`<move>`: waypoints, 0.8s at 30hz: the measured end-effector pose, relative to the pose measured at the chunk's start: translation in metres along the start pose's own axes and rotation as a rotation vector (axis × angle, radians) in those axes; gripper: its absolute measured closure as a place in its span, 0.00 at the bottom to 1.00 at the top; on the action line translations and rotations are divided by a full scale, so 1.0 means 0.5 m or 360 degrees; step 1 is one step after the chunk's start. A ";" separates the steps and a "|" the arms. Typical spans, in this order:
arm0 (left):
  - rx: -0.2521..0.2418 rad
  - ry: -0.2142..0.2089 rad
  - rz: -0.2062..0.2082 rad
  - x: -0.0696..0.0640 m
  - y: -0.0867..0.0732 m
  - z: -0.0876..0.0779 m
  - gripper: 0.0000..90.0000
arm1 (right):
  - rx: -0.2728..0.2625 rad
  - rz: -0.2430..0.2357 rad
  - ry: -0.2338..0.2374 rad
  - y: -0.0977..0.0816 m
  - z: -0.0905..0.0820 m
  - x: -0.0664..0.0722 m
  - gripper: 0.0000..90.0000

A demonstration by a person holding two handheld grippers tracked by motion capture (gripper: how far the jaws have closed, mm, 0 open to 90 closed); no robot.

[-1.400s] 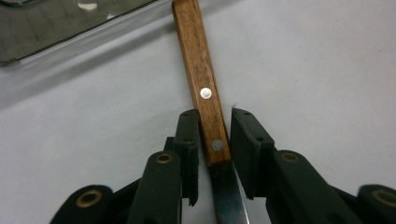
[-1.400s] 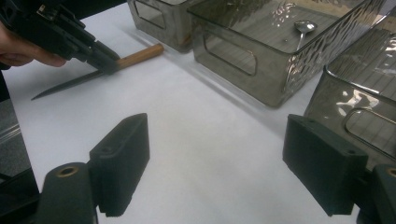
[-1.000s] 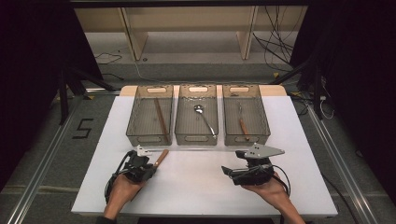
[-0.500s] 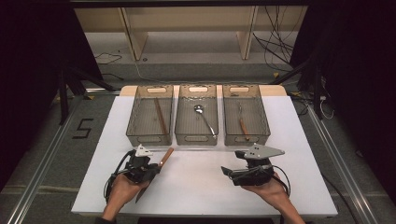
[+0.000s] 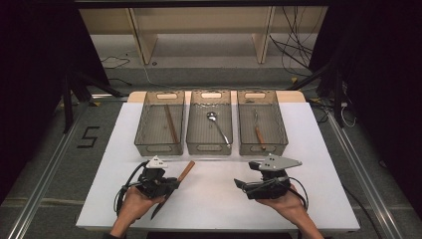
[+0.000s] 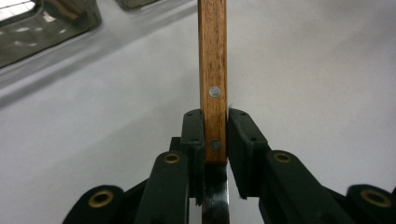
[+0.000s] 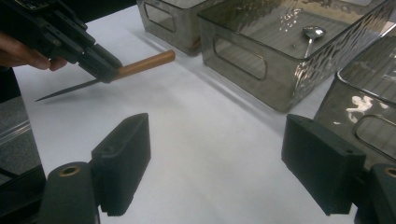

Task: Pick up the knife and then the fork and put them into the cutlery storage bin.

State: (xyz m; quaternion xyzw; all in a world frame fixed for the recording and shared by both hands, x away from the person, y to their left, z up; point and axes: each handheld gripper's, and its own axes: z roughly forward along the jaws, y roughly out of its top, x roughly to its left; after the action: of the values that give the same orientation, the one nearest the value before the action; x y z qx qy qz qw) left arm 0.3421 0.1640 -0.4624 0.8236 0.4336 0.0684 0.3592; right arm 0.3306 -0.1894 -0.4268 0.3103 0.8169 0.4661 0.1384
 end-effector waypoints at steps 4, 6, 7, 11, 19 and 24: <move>0.0022 -0.0070 0.0012 -0.008 0.002 0.001 0.85 | -0.0007 -0.0016 0.0020 0.001 0.002 0.007 0.27; 0.0019 -0.0094 0.0017 -0.015 0.005 0.002 0.85 | -0.0011 -0.0033 0.0028 0.002 0.003 0.012 0.27; 0.0030 -0.0111 0.0029 -0.018 0.006 0.002 0.85 | -0.0015 -0.0043 0.0035 0.003 0.004 0.015 0.27; 0.0071 -0.0168 0.0083 -0.038 0.013 0.005 0.85 | -0.0029 -0.0111 0.0055 0.006 0.008 0.033 0.27; 0.0126 -0.0266 0.0195 -0.073 0.033 0.018 0.85 | -0.0048 -0.0320 0.0111 0.006 0.018 0.075 0.27; 0.0188 -0.0322 0.0256 -0.093 0.045 0.030 0.85 | -0.0043 -0.0479 0.0118 0.001 0.027 0.102 0.26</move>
State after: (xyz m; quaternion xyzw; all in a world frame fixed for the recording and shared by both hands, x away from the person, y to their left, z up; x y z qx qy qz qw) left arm 0.3349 0.1120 -0.4495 0.8780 0.3311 -0.0121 0.3454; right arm 0.2987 -0.1476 -0.4302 0.1651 0.8524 0.4622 0.1805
